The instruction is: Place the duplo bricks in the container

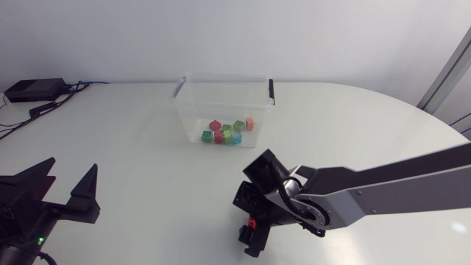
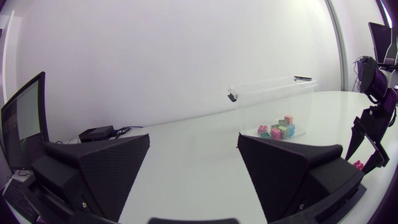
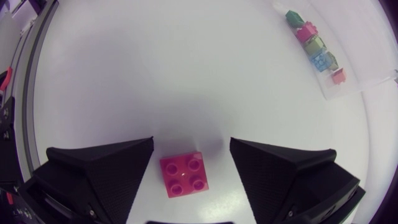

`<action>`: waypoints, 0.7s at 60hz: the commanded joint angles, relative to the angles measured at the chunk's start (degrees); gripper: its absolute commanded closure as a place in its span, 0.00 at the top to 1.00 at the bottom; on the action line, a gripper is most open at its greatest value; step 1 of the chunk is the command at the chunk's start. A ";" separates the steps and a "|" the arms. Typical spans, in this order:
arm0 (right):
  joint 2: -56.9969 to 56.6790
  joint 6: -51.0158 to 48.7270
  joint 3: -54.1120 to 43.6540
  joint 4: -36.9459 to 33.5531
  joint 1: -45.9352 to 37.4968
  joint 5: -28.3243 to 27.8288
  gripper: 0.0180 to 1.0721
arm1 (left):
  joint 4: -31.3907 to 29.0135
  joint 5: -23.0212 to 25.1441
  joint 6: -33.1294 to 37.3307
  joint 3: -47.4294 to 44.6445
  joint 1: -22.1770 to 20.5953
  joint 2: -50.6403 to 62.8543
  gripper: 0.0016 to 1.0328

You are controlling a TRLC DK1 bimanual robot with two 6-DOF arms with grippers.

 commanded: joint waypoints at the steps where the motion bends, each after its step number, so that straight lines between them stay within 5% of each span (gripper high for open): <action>1: 1.59 -2.18 -0.99 -0.74 -0.51 0.60 0.53 | 0.16 -0.17 0.43 -0.91 -0.26 -0.65 0.96; 15: -0.96 -2.18 -1.95 -4.61 -0.86 0.77 0.53 | 0.16 -0.17 0.43 -0.91 -0.26 -0.65 0.96; 19: -1.75 -2.01 -1.69 -6.46 -0.95 0.77 0.61 | 0.16 -0.17 0.43 -0.91 -0.26 -0.65 0.96; 25: -2.36 -1.57 -1.60 -8.04 -1.12 0.77 0.91 | 0.16 -0.17 0.43 -0.91 -0.26 -0.65 0.96; 35: -3.33 -1.30 -2.30 -8.21 -1.21 0.77 0.90 | 0.16 -0.17 0.43 -0.91 -0.26 -0.65 0.96; 42: -2.63 -2.09 -2.74 -6.63 -1.39 0.60 0.69 | 0.16 -0.17 0.43 -0.91 -0.26 -0.65 0.96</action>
